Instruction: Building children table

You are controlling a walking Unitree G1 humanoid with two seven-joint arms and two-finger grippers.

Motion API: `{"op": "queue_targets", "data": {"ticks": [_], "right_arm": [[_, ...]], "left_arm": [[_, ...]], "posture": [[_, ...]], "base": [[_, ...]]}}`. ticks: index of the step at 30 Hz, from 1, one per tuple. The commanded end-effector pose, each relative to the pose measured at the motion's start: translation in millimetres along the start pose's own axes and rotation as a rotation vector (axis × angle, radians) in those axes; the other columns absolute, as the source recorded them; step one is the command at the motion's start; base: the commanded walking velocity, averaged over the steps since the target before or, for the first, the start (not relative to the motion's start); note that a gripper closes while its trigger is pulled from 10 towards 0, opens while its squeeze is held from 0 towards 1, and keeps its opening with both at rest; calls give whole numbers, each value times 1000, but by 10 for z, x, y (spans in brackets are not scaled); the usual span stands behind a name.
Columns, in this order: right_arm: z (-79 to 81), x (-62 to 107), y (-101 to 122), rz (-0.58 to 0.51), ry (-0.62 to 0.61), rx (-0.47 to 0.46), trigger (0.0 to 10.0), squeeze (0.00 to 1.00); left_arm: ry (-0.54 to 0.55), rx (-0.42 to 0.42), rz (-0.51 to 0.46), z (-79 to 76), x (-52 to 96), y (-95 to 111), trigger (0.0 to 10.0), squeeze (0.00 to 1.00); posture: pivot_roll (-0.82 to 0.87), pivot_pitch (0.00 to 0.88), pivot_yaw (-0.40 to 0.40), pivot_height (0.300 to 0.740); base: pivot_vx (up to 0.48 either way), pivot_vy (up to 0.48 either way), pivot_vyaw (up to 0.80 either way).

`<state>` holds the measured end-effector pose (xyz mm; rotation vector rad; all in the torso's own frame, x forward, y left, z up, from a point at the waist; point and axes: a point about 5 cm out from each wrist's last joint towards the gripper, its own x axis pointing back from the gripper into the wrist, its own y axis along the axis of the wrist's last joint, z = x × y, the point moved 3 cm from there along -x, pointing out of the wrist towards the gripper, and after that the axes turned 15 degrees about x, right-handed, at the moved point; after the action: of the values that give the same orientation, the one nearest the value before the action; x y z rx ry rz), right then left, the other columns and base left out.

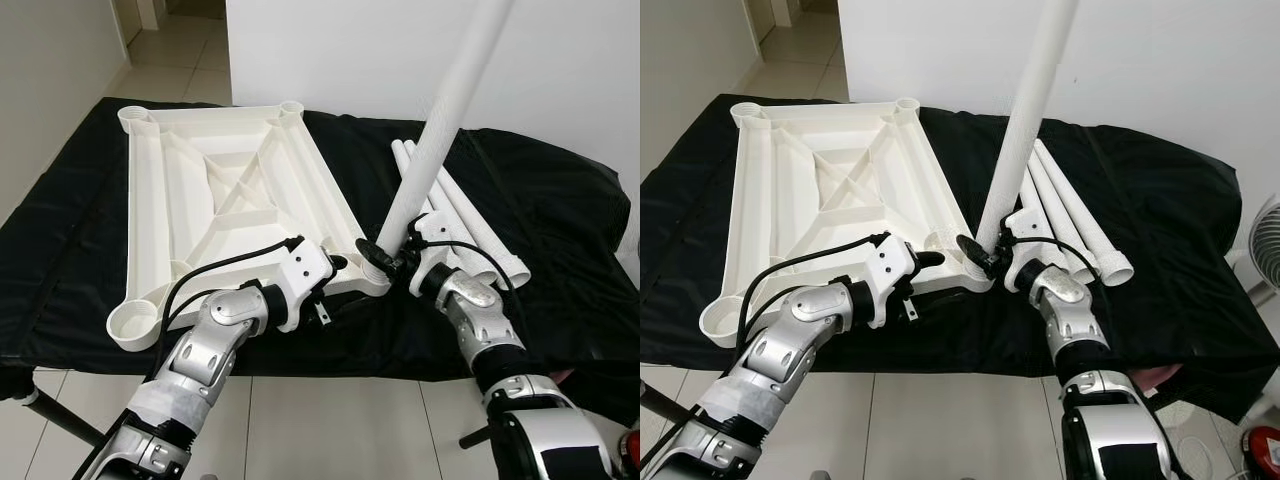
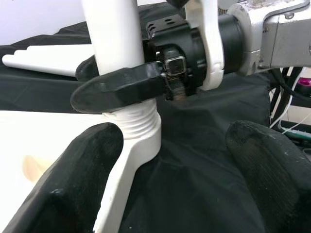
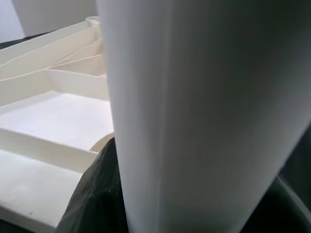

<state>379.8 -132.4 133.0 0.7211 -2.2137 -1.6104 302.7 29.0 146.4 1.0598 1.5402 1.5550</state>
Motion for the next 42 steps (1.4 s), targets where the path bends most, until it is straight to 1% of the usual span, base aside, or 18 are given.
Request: {"op": "queue_targets", "data": {"ticks": [1, 3, 6, 9, 12, 14, 15, 17, 19, 20, 25, 26, 28, 29, 33, 37, 38, 42], "right_arm": [[-19, 52, -104, 48, -31, -17, 10000, 0], [-17, 53, -117, 76, -115, -2, 10000, 0], [-1, 54, -117, 80, -148, -9, 10000, 0], [50, 72, -135, 128, -298, -38, 10000, 0], [58, 81, -135, 137, -333, -42, 10000, 0], [125, 110, -128, 163, -433, -72, 10000, 0], [125, 110, -128, 163, -433, -72, 10000, 0], [221, 144, -102, 185, -526, -92, 10000, 0], [231, 146, -99, 187, -534, -94, 10000, 0], [307, 130, -83, 187, -540, -103, 10000, 0], [348, 117, -52, 171, -532, -105, 10000, 0], [350, 124, -19, 156, -531, -105, 10000, 596], [350, 124, -19, 156, -531, -105, 10000, 596], [347, 133, 8, 139, -526, -104, 10000, 1000], [307, 231, 67, 122, -530, -66, 10000, 1000], [308, 267, 76, 120, -528, -52, 10000, 1000], [320, 304, 88, 110, -521, -49, 10000, 0], [382, 421, 122, 78, -485, -49, 10000, 0]], "left_arm": [[46, 0, -2, 15, 5, -17, 10000, 0], [56, 9, 4, 34, 18, -23, 10000, 0], [59, 12, 6, 44, 25, -23, 10000, 0], [62, 5, 9, 70, 36, -18, 10000, 0], [63, 3, 9, 77, 38, -15, 10000, 0], [67, 0, 6, 87, 42, -7, 10000, 0], [67, 0, 6, 87, 42, -7, 10000, 0], [73, -4, 5, 96, 52, -5, 10000, 0], [74, -5, 5, 97, 53, -5, 10000, 0], [75, -5, 5, 102, 60, -6, 10000, 0], [76, -6, 5, 106, 62, -4, 10000, 0], [77, -6, 5, 107, 60, -1, 10000, 0], [77, -6, 5, 107, 60, -1, 10000, 0], [77, -7, 6, 109, 59, -1, 10000, 0], [83, -16, 2, 128, 58, 10, 10000, 0], [85, -18, 1, 134, 58, 13, 10000, 0], [91, -19, 0, 147, 60, 18, 10000, 0], [103, -21, -6, 192, 71, 47, 10000, 0]], "posture": [[-19, 0, -88, 740], [-24, 0, -80, 740], [-27, 0, -76, 740], [-33, 0, -74, 740], [-33, 0, -74, 740], [-30, 0, -78, 740], [-30, 0, -78, 740], [-30, 0, -78, 740], [-30, 0, -78, 740], [-29, 0, -78, 740], [-30, 0, -77, 740], [-32, 0, -76, 740], [-32, 0, -76, 740], [-34, 0, -77, 740], [-37, 0, -74, 740], [-37, 0, -74, 740], [-38, 0, -73, 740], [-48, 0, -64, 740]], "base": [[0, 0, 0], [0, 0, 0], [0, 0, 0], [0, 0, 0], [0, 0, 0], [0, 0, 0], [0, 0, 0], [0, 0, 0], [0, 0, 0], [0, 0, 0], [0, 0, 0], [0, 0, 0], [0, 0, 0], [0, 0, 0], [0, 0, 0], [0, 0, 0], [0, 0, 0], [0, 0, 0]]}}
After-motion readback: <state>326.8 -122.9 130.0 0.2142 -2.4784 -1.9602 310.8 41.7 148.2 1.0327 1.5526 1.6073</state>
